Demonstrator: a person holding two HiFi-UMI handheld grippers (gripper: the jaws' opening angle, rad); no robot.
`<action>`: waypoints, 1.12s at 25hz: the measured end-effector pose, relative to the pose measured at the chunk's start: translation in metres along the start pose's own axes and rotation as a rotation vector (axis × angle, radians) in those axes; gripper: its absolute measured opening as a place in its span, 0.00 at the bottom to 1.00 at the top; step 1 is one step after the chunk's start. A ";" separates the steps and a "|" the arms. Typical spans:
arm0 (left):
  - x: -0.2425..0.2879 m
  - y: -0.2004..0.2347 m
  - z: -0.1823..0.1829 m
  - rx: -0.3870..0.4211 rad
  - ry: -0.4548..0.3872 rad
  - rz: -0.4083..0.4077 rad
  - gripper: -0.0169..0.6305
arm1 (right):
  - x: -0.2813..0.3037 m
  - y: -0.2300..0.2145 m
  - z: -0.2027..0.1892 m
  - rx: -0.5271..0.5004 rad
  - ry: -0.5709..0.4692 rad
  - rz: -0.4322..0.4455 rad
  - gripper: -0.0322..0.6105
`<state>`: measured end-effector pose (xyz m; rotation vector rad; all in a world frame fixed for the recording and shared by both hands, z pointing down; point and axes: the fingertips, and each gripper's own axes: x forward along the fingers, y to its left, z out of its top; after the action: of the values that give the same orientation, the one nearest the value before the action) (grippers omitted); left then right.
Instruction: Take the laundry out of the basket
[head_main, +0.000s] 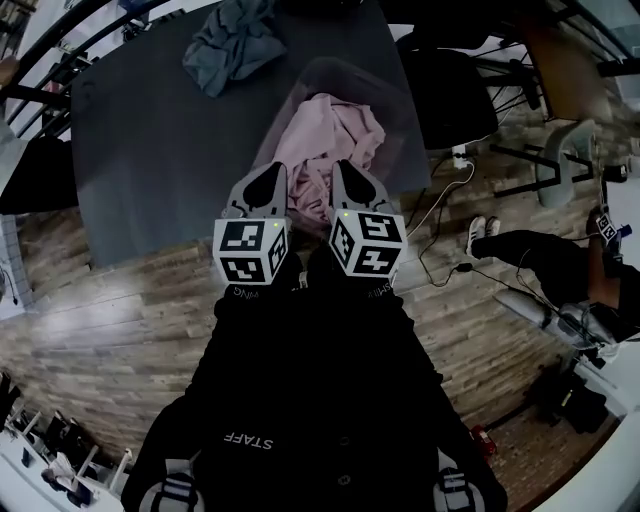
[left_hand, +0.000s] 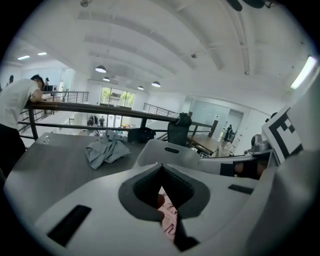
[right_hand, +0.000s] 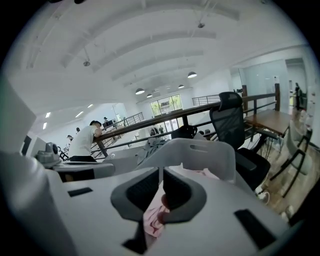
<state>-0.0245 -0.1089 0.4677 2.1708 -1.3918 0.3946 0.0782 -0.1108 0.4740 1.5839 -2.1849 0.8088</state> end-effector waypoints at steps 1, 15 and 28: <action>0.005 0.000 -0.001 -0.006 0.012 -0.002 0.03 | 0.005 -0.002 0.001 0.007 0.007 0.000 0.08; 0.054 0.005 -0.025 -0.047 0.188 -0.017 0.03 | 0.071 -0.023 -0.031 0.067 0.184 -0.022 0.30; 0.078 -0.004 -0.046 -0.056 0.273 -0.034 0.03 | 0.116 -0.076 -0.076 0.126 0.350 -0.128 0.64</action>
<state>0.0139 -0.1394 0.5435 2.0060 -1.1994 0.6070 0.1061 -0.1689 0.6186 1.4882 -1.7994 1.1071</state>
